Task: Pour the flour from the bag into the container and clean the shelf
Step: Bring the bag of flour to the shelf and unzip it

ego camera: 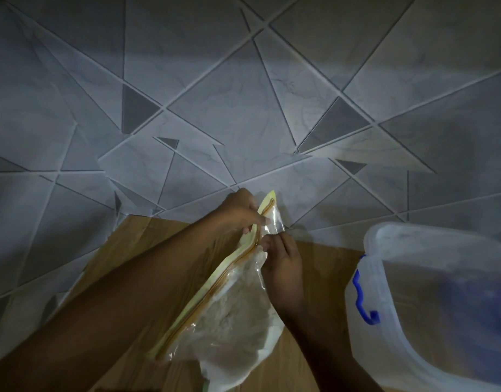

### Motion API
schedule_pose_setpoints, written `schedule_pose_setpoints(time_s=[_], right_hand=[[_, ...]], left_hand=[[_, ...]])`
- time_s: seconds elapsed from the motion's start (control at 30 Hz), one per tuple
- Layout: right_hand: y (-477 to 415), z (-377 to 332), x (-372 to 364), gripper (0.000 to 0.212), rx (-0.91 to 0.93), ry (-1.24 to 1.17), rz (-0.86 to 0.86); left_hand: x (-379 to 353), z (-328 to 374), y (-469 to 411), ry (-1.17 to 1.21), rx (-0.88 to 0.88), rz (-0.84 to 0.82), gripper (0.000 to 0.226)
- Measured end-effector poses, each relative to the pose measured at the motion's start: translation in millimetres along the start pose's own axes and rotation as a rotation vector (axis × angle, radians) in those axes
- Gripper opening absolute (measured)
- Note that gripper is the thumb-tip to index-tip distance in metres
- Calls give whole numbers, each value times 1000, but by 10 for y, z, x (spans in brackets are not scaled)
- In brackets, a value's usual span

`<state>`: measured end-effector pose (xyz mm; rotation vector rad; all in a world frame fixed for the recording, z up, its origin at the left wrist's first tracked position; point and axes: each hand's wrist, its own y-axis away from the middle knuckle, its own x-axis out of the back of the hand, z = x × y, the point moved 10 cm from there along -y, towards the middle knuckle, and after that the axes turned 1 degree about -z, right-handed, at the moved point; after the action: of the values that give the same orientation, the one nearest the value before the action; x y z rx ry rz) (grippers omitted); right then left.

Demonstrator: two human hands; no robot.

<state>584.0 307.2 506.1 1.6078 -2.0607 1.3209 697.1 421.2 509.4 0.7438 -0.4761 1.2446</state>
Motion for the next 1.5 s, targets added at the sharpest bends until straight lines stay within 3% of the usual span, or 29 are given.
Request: schedule_pose_setpoints(time_s=[0.23, 0.3, 0.4, 0.47, 0.6, 0.73, 0.93, 1.07, 1.2, 1.37, 1.5], right_hand=[[143, -208, 72, 32, 120, -103, -20], [176, -170, 131, 33, 126, -110, 7], [207, -186, 188, 33, 96, -88, 36], [253, -249, 190, 33, 101, -84, 39], [296, -298, 117, 29, 69, -136, -5], [480, -628, -2, 31, 221, -152, -113], [506, -555, 158, 30, 208, -182, -40], [554, -558, 184, 29, 177, -177, -32], [570, -516, 211, 35, 150, -136, -23], [631, -582, 310, 36, 160, -150, 25], [702, -608, 328, 32, 132, -191, 73]], left_hand=[[64, 99, 73, 7, -111, 171, 48], [1, -8, 167, 7, -84, 86, 41], [-211, -197, 395, -37, -23, -173, 40], [-241, -251, 509, 17, -56, -203, 38], [-52, -176, 534, 51, -149, -16, 24], [250, -224, 484, 63, -93, 168, 30], [41, -556, 890, 120, 44, -96, 43], [-141, -621, 1238, 72, 37, -241, 23], [-121, -647, 1403, 165, -31, -203, 25], [-76, -541, 1530, 81, -147, -71, 30], [-75, -418, 1453, 116, -122, -25, 33]])
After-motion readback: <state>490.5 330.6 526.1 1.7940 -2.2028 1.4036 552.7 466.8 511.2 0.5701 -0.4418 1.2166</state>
